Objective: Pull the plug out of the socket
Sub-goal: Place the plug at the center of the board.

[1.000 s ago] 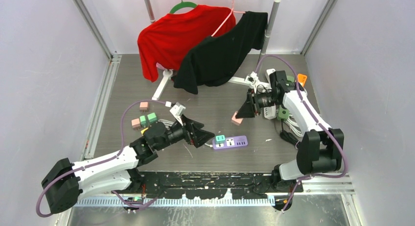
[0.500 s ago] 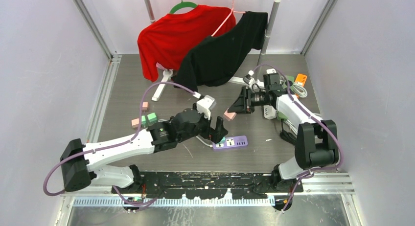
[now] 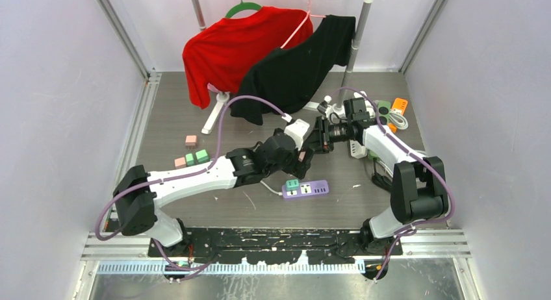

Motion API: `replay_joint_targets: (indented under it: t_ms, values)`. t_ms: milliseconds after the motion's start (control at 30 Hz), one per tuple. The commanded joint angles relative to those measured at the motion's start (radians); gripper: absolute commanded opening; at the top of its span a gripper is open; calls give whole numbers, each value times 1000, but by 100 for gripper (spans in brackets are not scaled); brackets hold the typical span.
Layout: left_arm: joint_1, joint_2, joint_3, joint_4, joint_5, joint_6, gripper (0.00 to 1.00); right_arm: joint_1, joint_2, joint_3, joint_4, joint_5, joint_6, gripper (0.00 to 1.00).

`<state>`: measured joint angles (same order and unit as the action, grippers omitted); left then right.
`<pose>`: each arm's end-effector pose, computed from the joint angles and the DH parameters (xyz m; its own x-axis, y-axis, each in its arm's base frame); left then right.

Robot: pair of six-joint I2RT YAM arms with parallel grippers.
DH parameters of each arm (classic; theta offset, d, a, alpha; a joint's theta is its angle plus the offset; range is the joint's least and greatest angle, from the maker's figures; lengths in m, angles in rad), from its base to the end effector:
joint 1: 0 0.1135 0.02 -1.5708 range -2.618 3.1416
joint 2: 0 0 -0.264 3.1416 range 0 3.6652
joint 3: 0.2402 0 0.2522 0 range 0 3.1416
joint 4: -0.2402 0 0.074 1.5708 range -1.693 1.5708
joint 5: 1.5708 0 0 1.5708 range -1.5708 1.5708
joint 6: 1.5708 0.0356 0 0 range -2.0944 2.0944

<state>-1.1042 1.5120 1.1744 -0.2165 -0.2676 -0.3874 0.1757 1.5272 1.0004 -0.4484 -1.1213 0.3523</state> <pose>0.1648 -0.3062 0.2955 -0.5063 0.1954 -0.8399 0.6144 0.7651 -0.1924 0.2904 0.0841 0.2319 -0.9629 -0.0186 -0.2693 -0.2570 0.3686 0.8934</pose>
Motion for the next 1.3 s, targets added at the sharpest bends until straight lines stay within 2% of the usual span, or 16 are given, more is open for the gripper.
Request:
replay_joint_targets:
  t_ms: [0, 133, 300, 400, 467, 533, 633, 667, 733, 800, 867, 1033, 1267]
  values:
    - [3, 28, 67, -15, -79, -3, 79, 3, -12, 41, 13, -41, 12, 1]
    - [2, 57, 97, -32, -90, -12, 71, 3, -14, 43, 11, -50, 11, 1]
    - [2, 82, 112, -33, -95, -17, 68, 4, -15, 43, 5, -51, 3, 1]
    - [3, 93, 116, -29, -97, -18, 60, 4, -16, 44, 1, -51, -5, 1]
    - [2, 96, 119, -28, -92, -18, 52, 3, -16, 44, -1, -51, -7, 1]
    - [3, 95, 120, -29, -93, -16, 31, 3, -18, 45, -2, -51, -10, 1]
    - [3, 88, 115, -32, -97, -14, 12, 4, -20, 44, -5, -52, -18, 2]
    - [3, 85, 112, -33, -99, -14, 7, 3, -21, 45, -7, -52, -24, 7]
    - [4, 77, 101, -33, -104, -13, 0, 3, -26, 46, -18, -52, -42, 28]
    - [4, 68, 87, -32, -104, -13, 0, 4, -33, 50, -39, -53, -81, 45]
    - [4, 57, 71, -29, -104, -11, 0, 3, -41, 52, -49, -53, -106, 58]
    - [4, 13, -5, -3, -104, -8, 0, 4, -46, 56, -64, -51, -139, 70]
    - [8, -99, -172, 60, -139, -30, 0, 4, -43, 59, -73, -48, -153, 70]
